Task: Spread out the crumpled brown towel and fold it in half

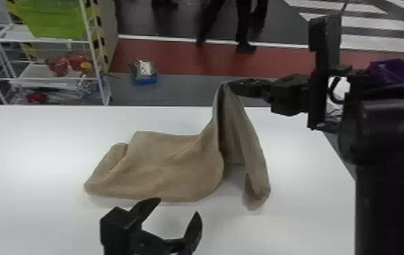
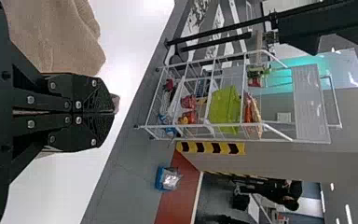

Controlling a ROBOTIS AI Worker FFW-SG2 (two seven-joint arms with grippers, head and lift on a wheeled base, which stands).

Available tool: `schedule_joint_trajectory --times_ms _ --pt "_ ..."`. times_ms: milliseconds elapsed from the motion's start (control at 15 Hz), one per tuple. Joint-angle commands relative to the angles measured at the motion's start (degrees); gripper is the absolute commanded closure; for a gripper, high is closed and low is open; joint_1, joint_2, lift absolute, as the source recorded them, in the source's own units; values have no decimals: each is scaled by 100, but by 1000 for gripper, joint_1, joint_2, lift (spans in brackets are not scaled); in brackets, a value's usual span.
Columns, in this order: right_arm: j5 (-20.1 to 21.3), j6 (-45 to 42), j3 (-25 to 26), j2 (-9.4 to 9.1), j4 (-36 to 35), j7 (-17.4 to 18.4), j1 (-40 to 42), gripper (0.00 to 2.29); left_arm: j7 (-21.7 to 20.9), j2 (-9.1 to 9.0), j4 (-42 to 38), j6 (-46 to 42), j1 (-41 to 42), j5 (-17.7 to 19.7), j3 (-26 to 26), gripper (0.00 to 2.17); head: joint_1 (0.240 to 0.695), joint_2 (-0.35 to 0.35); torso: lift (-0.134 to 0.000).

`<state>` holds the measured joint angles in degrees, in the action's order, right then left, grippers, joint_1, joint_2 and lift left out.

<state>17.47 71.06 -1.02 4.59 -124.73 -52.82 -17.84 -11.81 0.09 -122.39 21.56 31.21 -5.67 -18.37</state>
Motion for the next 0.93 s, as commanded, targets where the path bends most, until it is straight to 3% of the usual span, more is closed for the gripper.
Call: schedule_joint_trajectory --times_ms 0,400,733,867 --pt "55 63 -57 -63 -95 0 53 2013 179 17 286 73 -388 -84 -492 151 695 -146 -123" --pt "-33 291 -57 -72 -279 0 150 2013 232 17 954 125 -1337 -198 -694 151 695 -201 -123" --pt "-50 344 -39 -81 -341 9 167 2013 -735 26 1367 811 -1741 -215 -421 164 695 -206 -123" --pt "-42 379 -39 -90 -385 9 194 2013 -744 26 1578 1110 -1908 -251 -377 181 695 -206 -123"
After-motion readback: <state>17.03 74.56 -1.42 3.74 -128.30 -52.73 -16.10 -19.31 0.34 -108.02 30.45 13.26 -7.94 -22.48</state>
